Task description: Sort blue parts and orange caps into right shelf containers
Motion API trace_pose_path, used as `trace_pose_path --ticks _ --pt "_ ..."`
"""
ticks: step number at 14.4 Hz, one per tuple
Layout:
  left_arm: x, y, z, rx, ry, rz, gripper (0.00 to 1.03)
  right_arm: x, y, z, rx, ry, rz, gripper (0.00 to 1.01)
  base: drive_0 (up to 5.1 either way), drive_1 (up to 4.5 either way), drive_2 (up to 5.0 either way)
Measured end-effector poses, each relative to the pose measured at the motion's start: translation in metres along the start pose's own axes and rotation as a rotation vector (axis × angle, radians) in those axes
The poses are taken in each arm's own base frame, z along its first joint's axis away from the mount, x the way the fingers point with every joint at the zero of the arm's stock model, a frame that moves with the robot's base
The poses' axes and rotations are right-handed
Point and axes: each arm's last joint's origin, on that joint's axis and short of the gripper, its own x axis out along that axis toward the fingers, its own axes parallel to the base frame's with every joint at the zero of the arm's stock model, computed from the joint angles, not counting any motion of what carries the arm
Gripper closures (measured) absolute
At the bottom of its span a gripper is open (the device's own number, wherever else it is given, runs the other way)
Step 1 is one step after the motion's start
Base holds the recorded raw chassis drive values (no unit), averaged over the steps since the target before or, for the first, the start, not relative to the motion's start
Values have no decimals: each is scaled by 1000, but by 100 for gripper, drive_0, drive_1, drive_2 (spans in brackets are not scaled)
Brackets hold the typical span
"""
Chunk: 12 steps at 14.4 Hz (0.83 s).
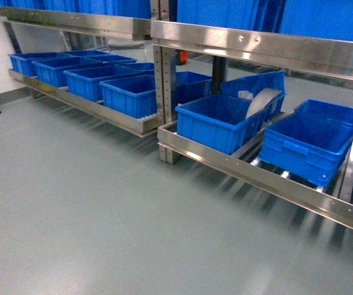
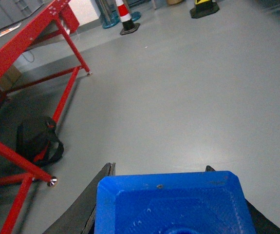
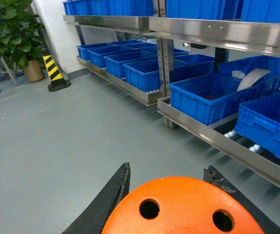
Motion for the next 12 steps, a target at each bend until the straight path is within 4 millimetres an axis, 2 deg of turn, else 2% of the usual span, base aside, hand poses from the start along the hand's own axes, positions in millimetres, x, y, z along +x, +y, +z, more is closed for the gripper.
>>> trace_pose_path --ticks 12 --pt "0 0 0 0 0 0 58 0 0 0 0 0 0 60 -140 -140 -140"
